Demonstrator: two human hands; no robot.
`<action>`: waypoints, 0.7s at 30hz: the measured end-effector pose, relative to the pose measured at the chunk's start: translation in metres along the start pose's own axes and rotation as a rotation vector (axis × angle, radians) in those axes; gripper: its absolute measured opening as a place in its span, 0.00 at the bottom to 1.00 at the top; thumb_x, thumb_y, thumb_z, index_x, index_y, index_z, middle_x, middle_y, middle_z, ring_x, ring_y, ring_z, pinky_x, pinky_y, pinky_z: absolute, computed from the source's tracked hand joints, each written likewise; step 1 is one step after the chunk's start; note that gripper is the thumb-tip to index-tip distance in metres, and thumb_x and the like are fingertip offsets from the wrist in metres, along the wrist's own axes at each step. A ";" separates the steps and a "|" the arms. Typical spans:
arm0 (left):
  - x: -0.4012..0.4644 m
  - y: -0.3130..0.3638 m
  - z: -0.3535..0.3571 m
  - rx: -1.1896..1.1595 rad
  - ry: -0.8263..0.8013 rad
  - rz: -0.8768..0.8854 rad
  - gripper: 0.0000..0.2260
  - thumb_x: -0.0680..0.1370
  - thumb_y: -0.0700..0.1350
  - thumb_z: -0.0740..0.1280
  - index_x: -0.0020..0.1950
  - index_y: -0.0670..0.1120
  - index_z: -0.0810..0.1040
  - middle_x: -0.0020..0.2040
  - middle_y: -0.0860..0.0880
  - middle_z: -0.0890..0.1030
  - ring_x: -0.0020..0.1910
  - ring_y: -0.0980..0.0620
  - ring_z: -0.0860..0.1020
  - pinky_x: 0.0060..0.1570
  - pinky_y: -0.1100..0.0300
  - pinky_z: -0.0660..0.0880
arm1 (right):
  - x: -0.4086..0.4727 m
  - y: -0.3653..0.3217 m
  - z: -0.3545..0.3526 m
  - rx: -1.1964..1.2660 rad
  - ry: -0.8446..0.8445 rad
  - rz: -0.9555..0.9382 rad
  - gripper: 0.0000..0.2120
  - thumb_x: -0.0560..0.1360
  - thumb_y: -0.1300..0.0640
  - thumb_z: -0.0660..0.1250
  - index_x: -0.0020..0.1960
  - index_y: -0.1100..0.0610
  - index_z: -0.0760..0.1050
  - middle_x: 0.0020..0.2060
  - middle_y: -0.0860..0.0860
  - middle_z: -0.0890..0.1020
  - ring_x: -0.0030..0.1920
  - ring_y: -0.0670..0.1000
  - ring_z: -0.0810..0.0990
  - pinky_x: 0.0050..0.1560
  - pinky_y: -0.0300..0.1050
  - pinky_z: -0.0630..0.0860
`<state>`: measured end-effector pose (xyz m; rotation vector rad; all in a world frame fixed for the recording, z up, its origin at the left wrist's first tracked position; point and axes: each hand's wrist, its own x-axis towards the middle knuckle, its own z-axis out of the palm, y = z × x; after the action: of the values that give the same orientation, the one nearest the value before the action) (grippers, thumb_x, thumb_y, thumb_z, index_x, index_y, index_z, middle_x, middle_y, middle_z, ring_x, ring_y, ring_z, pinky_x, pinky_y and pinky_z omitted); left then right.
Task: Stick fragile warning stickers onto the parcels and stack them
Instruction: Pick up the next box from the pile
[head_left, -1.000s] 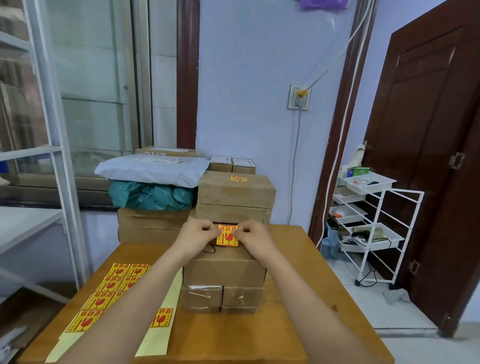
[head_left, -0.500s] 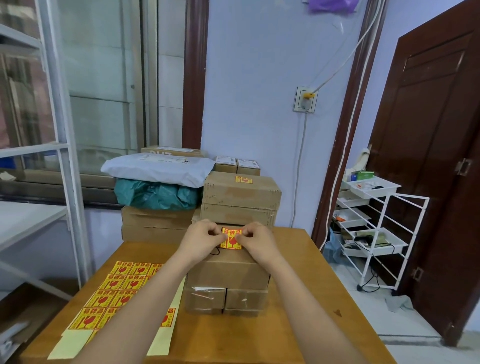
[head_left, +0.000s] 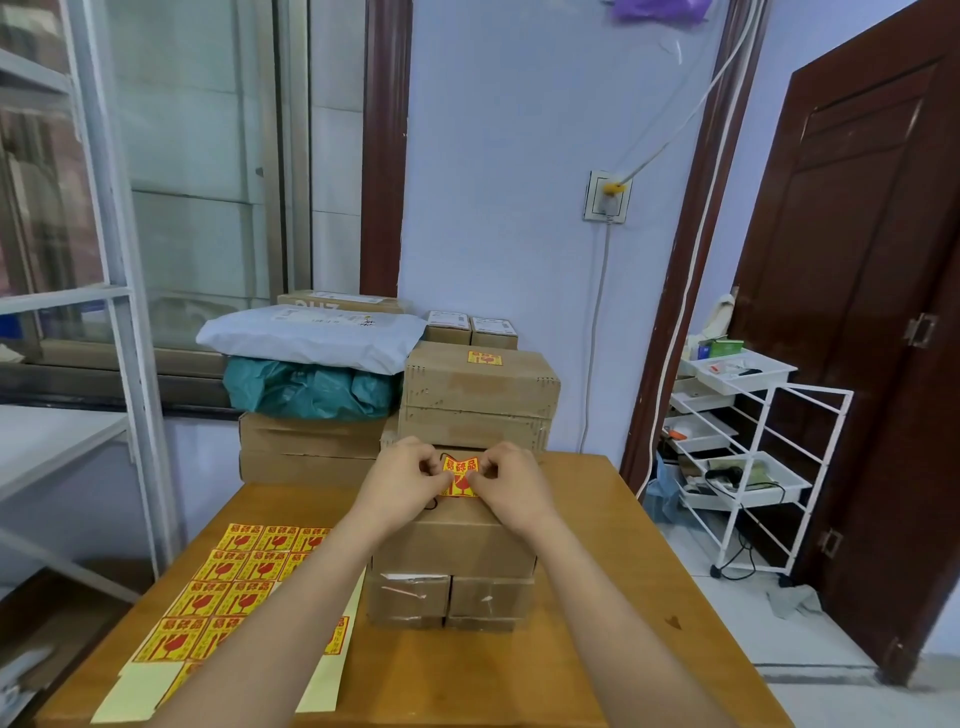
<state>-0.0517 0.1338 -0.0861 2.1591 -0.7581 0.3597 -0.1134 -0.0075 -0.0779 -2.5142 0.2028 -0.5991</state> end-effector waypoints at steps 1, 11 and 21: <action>0.000 0.000 0.000 0.001 0.001 0.003 0.08 0.72 0.44 0.71 0.36 0.41 0.77 0.40 0.50 0.75 0.39 0.55 0.73 0.40 0.61 0.70 | 0.000 0.000 0.000 -0.016 0.003 -0.003 0.16 0.74 0.54 0.67 0.32 0.49 0.64 0.43 0.48 0.74 0.51 0.51 0.71 0.49 0.46 0.69; 0.000 -0.001 0.001 0.045 -0.014 0.029 0.08 0.72 0.43 0.71 0.35 0.46 0.75 0.41 0.52 0.73 0.41 0.54 0.72 0.42 0.60 0.71 | -0.002 -0.002 0.000 -0.045 0.012 -0.015 0.16 0.73 0.55 0.69 0.33 0.48 0.64 0.45 0.48 0.73 0.53 0.51 0.70 0.53 0.46 0.69; 0.001 -0.002 0.000 0.048 0.007 -0.007 0.06 0.72 0.37 0.67 0.40 0.45 0.72 0.41 0.53 0.70 0.46 0.52 0.71 0.38 0.66 0.65 | -0.003 -0.002 0.000 0.012 0.117 0.032 0.16 0.76 0.65 0.62 0.63 0.61 0.68 0.60 0.55 0.73 0.60 0.53 0.71 0.58 0.41 0.68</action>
<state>-0.0499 0.1344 -0.0873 2.2037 -0.7451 0.3856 -0.1161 -0.0055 -0.0781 -2.4612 0.2812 -0.7324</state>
